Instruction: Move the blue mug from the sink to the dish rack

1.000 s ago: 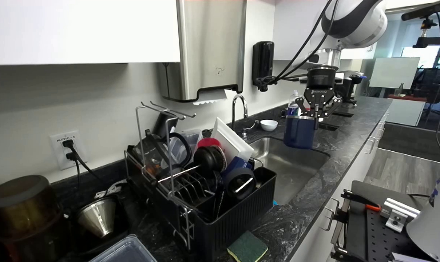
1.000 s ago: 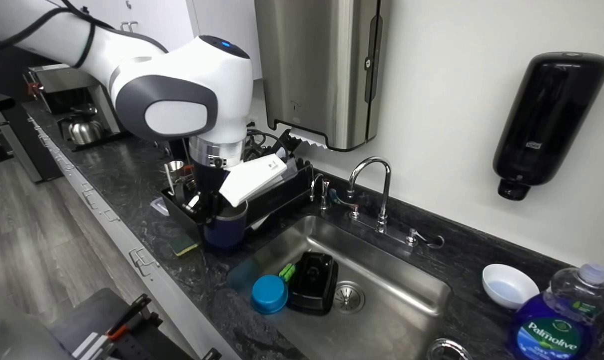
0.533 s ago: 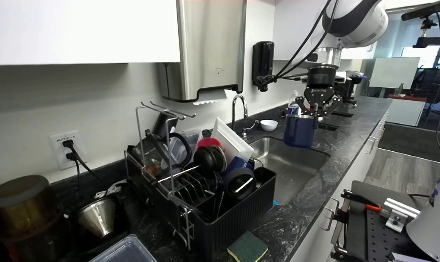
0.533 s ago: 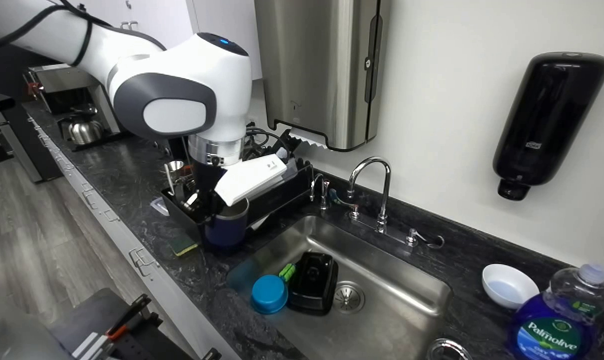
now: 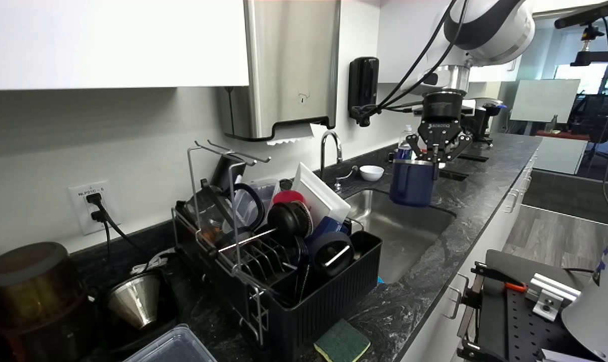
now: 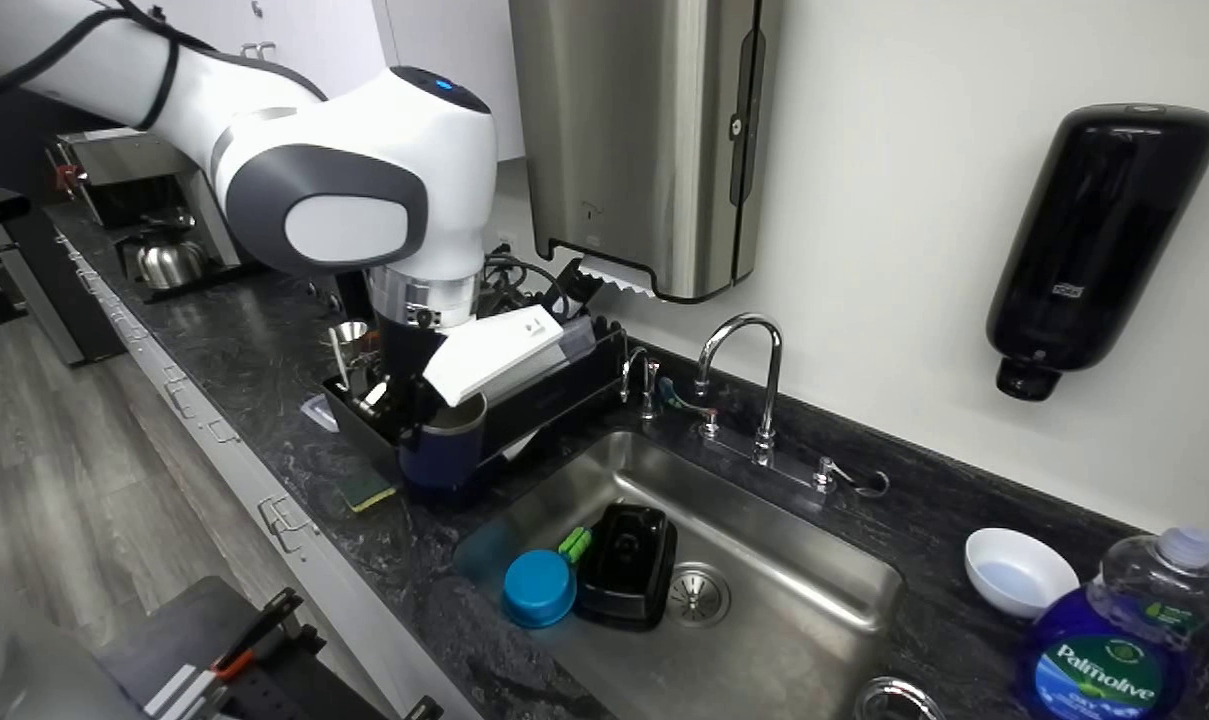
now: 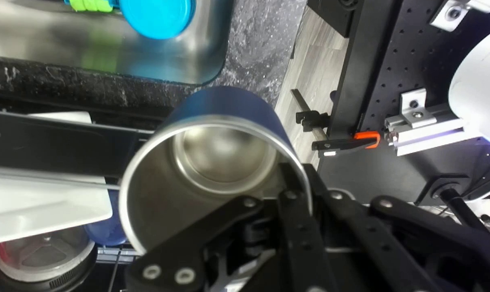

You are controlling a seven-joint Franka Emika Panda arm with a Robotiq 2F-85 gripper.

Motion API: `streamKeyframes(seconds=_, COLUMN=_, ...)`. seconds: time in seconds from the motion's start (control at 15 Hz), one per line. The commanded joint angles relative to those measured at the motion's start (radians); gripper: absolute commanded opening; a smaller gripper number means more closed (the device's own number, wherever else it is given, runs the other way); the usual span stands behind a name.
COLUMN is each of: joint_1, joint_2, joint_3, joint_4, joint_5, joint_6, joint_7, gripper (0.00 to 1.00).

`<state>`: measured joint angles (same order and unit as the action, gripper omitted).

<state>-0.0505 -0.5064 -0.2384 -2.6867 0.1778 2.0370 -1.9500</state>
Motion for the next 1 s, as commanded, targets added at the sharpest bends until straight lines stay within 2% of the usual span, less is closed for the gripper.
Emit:
streamKeyframes(seconds=0.0, joint_1=0.07, joint_2=-0.055, joint_3=-0.016, joint_4=-0.013, joint_5=0.108, joint_6=-0.022, joint_7=-0.062, gripper=0.02)
streamKeyframes(seconds=0.47, joint_1=0.194, joint_2=-0.131, joint_3=-0.026, joint_4=-0.035, joint_5=0.372, joint_6=-0.046, joint_7=-0.168, gripper=0.02)
streamKeyframes(seconds=0.93, joint_1=0.231, joint_2=-0.084, joint_3=-0.002, joint_4=-0.004, joint_5=0.597, joint_6=-0.159, joint_7=-0.266, gripper=0.02)
